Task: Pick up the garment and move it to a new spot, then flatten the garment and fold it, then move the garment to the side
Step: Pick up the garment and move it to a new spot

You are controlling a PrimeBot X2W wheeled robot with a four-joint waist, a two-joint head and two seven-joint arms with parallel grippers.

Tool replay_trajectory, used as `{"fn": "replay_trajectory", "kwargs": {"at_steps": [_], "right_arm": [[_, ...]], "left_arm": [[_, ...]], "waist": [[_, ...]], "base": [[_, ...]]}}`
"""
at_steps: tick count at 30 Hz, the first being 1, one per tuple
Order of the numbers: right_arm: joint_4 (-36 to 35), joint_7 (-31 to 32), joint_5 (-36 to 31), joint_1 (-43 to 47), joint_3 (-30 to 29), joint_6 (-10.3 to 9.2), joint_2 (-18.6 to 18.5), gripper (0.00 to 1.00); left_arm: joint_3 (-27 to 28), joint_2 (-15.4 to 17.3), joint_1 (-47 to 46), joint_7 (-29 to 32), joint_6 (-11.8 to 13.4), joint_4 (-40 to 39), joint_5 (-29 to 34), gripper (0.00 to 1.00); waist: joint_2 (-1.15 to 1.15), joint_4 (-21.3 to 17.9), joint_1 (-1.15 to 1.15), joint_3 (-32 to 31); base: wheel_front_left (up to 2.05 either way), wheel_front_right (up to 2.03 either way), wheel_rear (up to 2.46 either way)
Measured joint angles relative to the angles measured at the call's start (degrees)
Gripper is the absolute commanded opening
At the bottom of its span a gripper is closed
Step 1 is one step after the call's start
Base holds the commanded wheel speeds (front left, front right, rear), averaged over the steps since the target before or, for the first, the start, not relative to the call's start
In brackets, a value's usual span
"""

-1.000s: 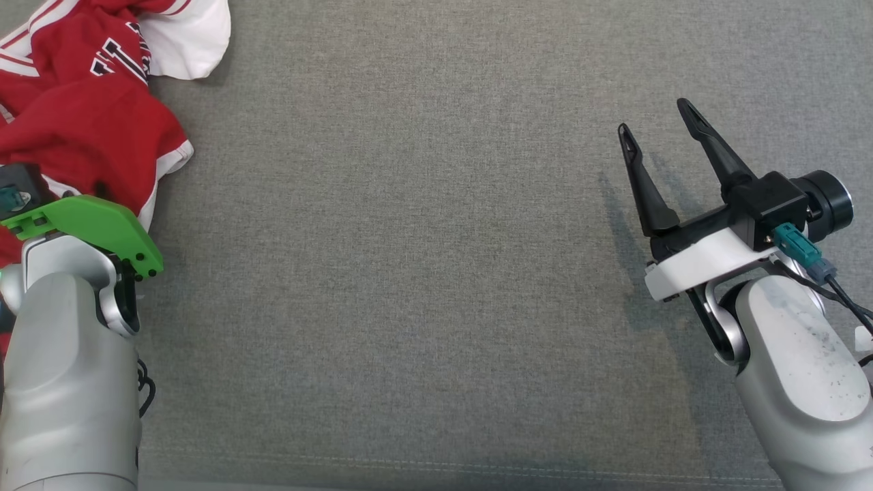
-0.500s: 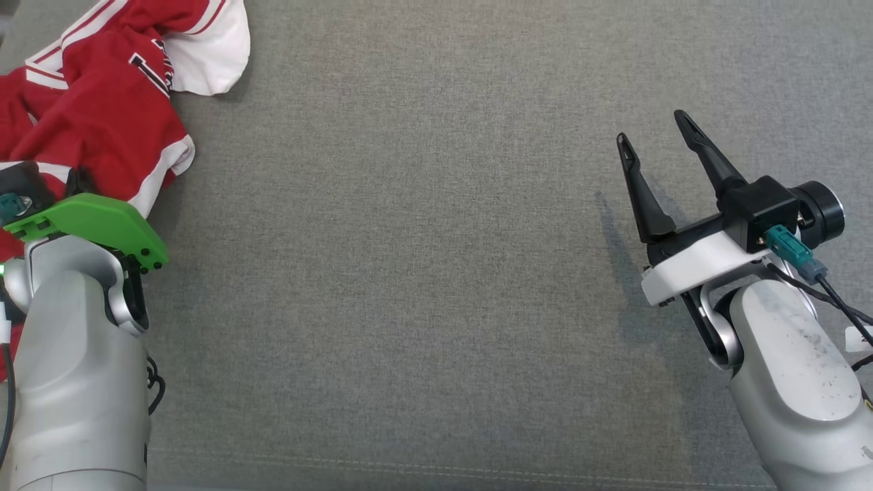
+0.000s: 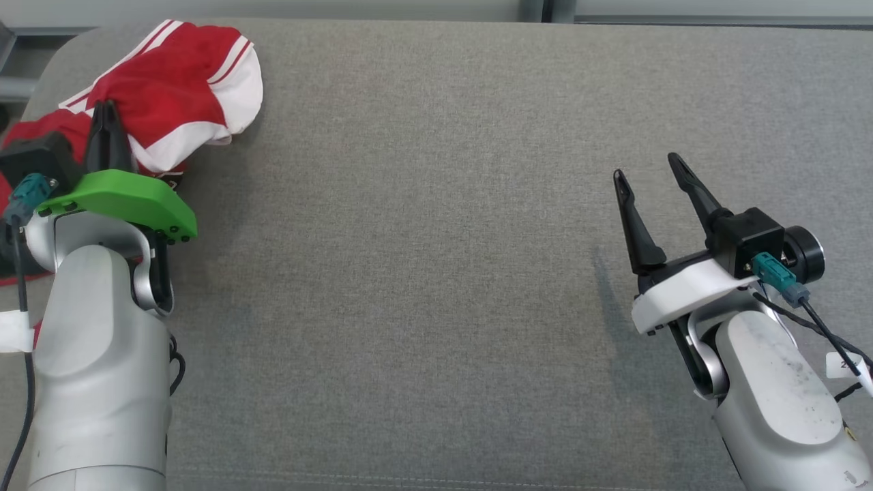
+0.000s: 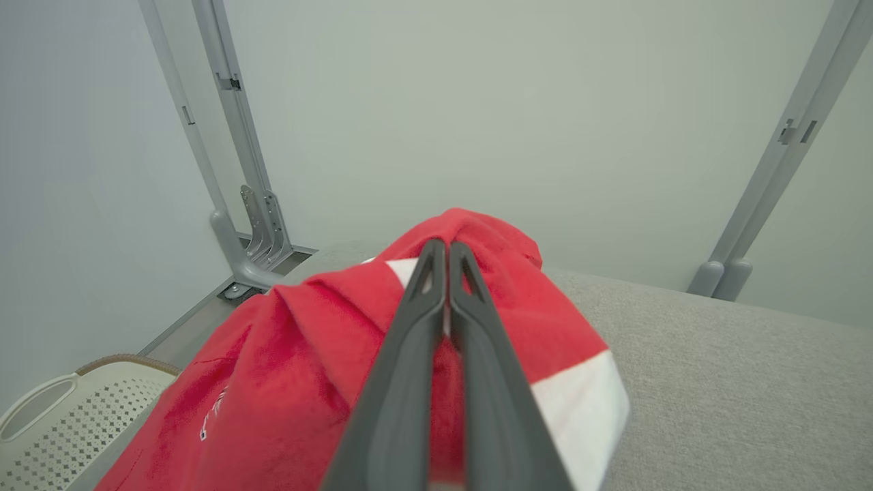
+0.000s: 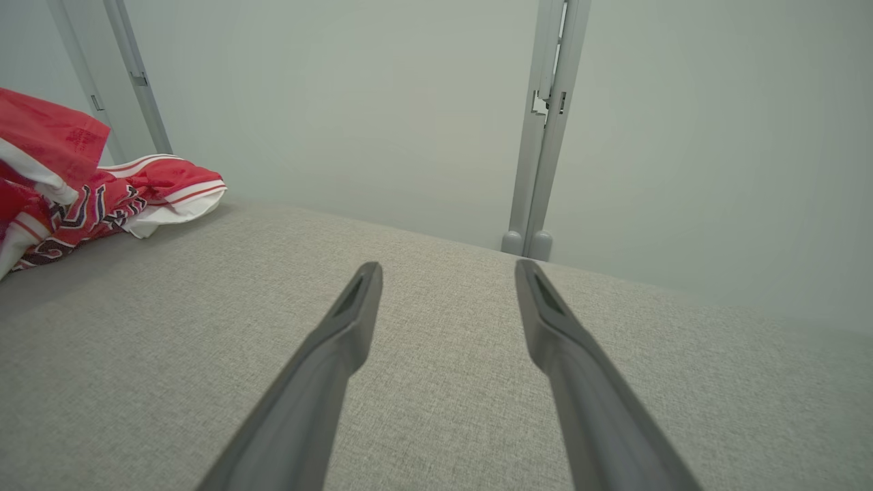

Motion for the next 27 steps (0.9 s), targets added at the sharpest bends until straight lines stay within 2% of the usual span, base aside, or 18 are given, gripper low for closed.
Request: {"fn": "replay_trajectory", "kwargs": {"at_steps": [7,13,17,22,27], "right_arm": [[0.0,0.0,0.9,2.7,-0.5,-0.60,1.1,1.00],[-0.1,0.0,1.2,4.7,-0.4,-0.92,2.0,1.00],[-0.4,0.0,1.2,5.7,-0.2,-0.98,2.3,1.00],[-1.0,0.0,1.2,6.5,-0.1,-0.98,2.3,1.00],[-2.0,0.0,1.2,6.5,0.4,-0.89,2.5,1.00]], "left_arm": [[-3.1,-1.1,1.5,-0.4,-2.7,-5.1,-0.2,0.00],[-6.6,-1.3,4.8,-0.4,-4.7,-7.5,-1.0,0.00],[-9.3,-1.3,6.9,-0.4,-4.7,-8.5,-1.9,0.00],[-15.8,-1.2,8.5,0.1,-5.2,-9.0,-6.9,0.00],[-20.6,-1.1,8.8,1.3,-4.6,-9.9,-8.0,0.00]], "waist": [[0.00,-1.9,0.00,-3.9],[0.00,-5.3,0.00,-6.2],[0.00,-8.2,0.00,-7.2],[0.00,-12.1,0.00,-7.9],[0.00,-16.2,0.00,-7.7]], "base": [[0.00,0.00,0.00],[0.00,0.00,0.00],[0.00,0.00,0.00],[0.00,0.00,0.00],[0.00,0.00,0.00]]}}
